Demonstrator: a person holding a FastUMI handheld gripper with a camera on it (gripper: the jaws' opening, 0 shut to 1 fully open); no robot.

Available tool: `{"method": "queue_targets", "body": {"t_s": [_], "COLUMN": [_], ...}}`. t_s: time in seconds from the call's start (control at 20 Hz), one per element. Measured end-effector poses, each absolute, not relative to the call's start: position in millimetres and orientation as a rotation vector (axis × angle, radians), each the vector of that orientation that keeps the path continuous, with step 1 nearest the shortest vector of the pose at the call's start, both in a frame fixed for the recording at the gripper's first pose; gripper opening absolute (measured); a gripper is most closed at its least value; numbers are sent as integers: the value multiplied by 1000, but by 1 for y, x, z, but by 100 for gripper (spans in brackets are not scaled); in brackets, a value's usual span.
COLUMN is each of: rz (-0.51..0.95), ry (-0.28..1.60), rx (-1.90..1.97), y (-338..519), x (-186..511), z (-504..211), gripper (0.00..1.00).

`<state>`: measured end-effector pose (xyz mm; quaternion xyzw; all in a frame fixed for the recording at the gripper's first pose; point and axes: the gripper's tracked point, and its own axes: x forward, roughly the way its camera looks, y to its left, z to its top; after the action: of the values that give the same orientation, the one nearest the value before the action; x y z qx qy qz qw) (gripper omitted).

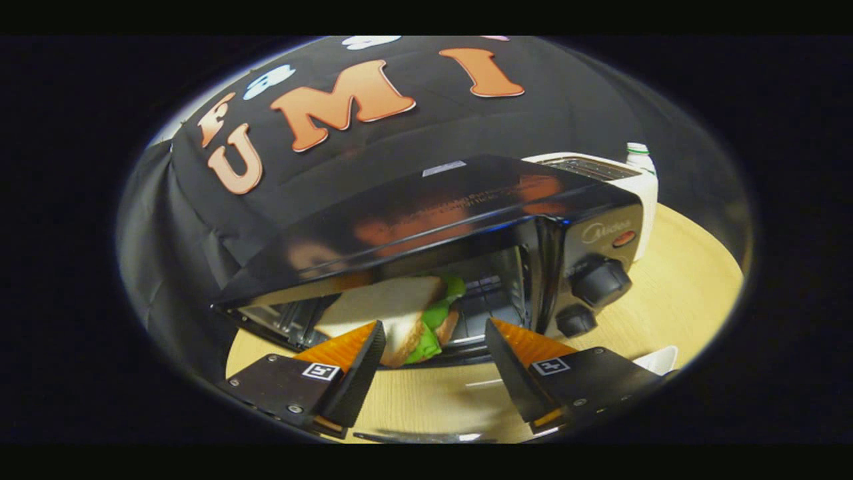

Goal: Open the toaster oven, put the food inside, and close the toaster oven door.

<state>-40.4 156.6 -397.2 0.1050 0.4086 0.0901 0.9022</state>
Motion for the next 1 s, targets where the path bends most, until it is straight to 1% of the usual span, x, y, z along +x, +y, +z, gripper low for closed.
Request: {"method": "queue_targets", "body": {"t_s": [0.2,0.4,0.75,0.95,1.0], "rz": [275,379,446,477,486], "ry": [880,930,1054,1155,1187], "rx": [125,30,-37,-44,-34], "y": [148,145,139,134,135], "x": [-77,-129,-199,-236,-246], "z": [-381,-377,-393,-406,-411], "gripper": [90,90,90,90,88]}}
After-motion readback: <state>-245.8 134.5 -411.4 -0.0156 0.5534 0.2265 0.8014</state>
